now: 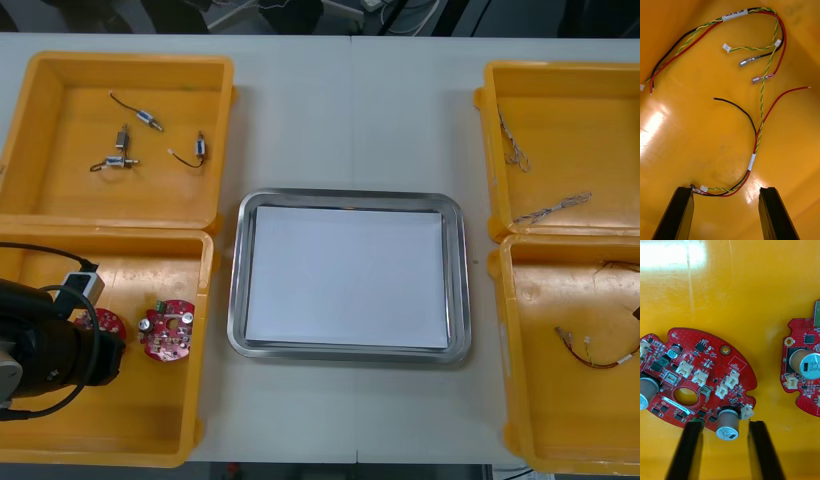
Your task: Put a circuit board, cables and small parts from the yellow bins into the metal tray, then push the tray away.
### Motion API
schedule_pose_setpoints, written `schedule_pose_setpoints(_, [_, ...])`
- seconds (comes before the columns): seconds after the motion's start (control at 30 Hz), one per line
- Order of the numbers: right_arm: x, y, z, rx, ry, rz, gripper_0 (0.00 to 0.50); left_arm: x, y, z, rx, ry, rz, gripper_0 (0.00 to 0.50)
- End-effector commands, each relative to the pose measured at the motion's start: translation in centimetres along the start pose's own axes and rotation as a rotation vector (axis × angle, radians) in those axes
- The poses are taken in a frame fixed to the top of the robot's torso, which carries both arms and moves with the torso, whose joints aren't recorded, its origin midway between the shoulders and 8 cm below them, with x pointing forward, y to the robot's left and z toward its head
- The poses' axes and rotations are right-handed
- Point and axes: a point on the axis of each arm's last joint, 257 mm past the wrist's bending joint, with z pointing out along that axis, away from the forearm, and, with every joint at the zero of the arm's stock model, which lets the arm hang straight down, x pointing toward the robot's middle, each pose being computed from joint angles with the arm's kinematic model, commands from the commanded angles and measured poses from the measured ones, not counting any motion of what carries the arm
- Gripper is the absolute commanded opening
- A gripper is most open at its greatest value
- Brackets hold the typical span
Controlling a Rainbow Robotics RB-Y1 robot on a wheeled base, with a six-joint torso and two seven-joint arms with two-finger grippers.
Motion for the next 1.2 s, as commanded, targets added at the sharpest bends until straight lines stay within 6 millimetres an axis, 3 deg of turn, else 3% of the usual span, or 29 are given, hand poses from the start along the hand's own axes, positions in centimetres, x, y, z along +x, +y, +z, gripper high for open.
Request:
schedule_pose_setpoints(0.03, [1.2, -1.7, 1.6, 0.015, 0.020, 0.041, 0.500, -2.2, -1.0, -0.8, 0.019, -0.053, -0.098, 0.500])
schedule_pose_setpoints(0.27, [1.6, -2.4, 3.4, 0.012, 0.034, 0.069, 0.500, -3.4, -1.2, -1.6, 0.046, -0.065, -0.133, 0.500])
schedule_pose_setpoints(0.67, [2.2, -2.8, 6.5, -0.001, 0.058, 0.132, 0.500, -5.5, -0.3, -7.0, 0.042, -0.035, -0.105, 0.500])
schedule_pose_setpoints(0.93, [3.3, -2.7, 7.7, -0.020, 0.104, 0.175, 0.500, -5.4, 1.7, -9.7, 0.004, 0.001, 0.066, 0.500])
schedule_pose_setpoints(1.2, [3.7, -2.9, 8.2, -0.014, 0.112, 0.192, 0.500, -4.8, 3.9, -10.3, -0.036, 0.007, 0.199, 0.500])
